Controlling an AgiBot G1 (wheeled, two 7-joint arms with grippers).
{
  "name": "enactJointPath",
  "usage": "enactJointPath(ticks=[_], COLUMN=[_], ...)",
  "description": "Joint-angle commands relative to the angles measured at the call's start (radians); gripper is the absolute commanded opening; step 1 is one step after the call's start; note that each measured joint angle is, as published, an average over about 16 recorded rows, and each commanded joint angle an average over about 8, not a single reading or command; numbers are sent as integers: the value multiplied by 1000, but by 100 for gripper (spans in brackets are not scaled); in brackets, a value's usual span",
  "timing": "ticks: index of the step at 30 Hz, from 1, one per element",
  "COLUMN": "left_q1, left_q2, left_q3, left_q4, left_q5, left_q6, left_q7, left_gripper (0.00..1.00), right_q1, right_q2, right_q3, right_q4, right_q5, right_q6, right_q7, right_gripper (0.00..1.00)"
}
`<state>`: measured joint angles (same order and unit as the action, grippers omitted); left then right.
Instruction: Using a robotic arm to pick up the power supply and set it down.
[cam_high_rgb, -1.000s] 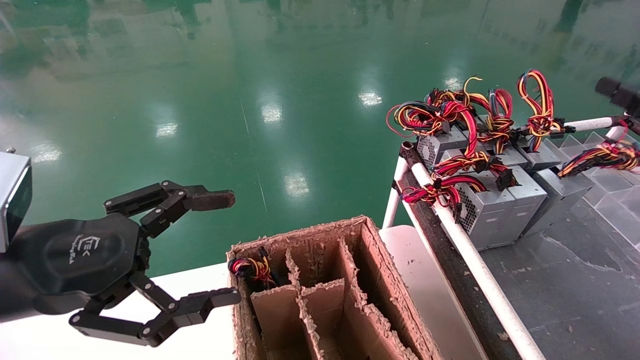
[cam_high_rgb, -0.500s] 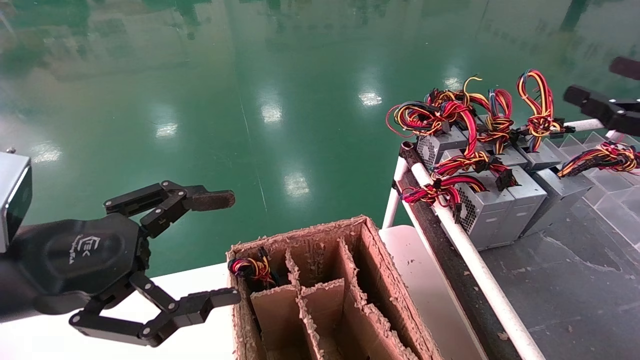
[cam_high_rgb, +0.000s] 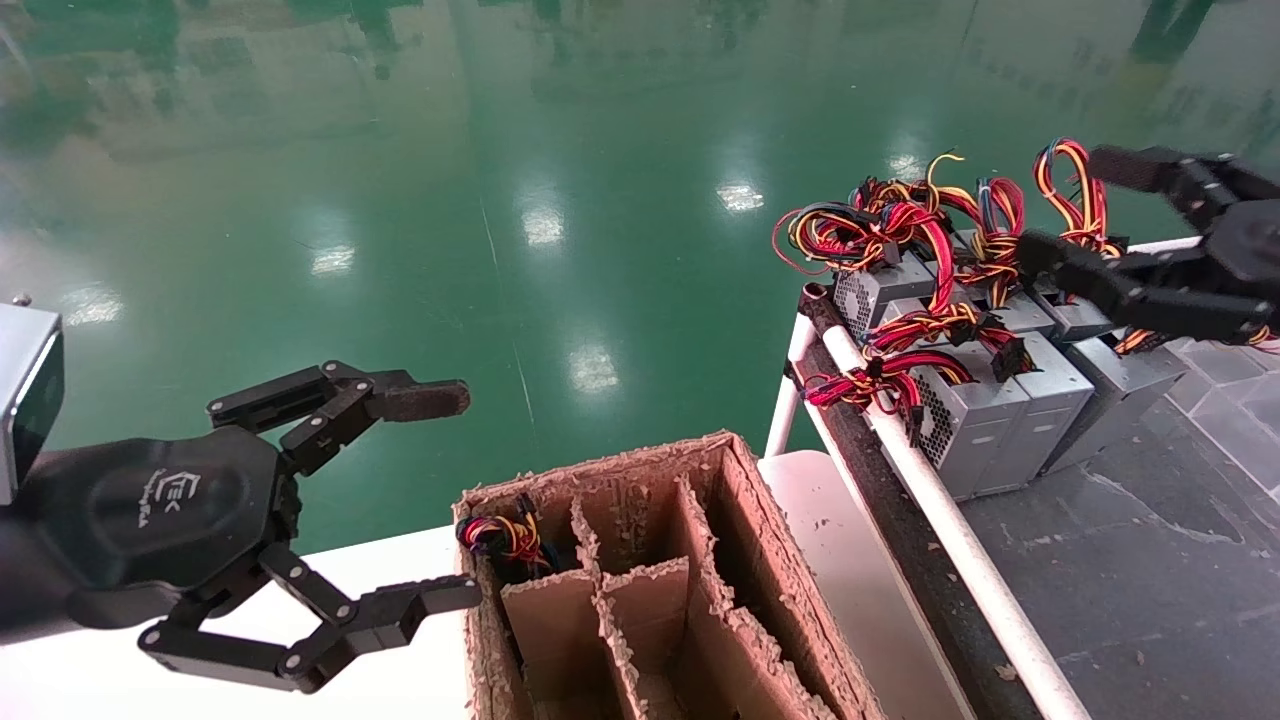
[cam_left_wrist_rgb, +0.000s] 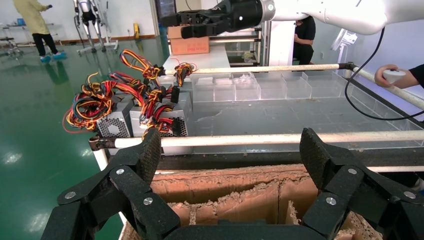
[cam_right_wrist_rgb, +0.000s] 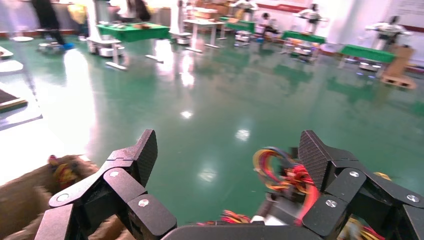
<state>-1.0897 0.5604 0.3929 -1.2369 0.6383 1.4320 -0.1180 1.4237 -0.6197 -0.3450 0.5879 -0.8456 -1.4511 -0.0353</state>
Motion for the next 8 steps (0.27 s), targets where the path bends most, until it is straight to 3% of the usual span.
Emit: enactJointPath(ticks=[1,8], left_q1=[0,0], left_q2=[0,0], left_q3=[0,0], left_q4=[0,0], left_q5=[0,0], left_q6=[0,0], left_q7=[0,0], left_gripper=[100,100], right_q1=[-21,-80], right_q2=[1,2], right_q3=[4,15], right_q4=[43,160], right_q5=[7,26], right_q6=[-3,-10], right_q7=[14,51], right_gripper=[100,100])
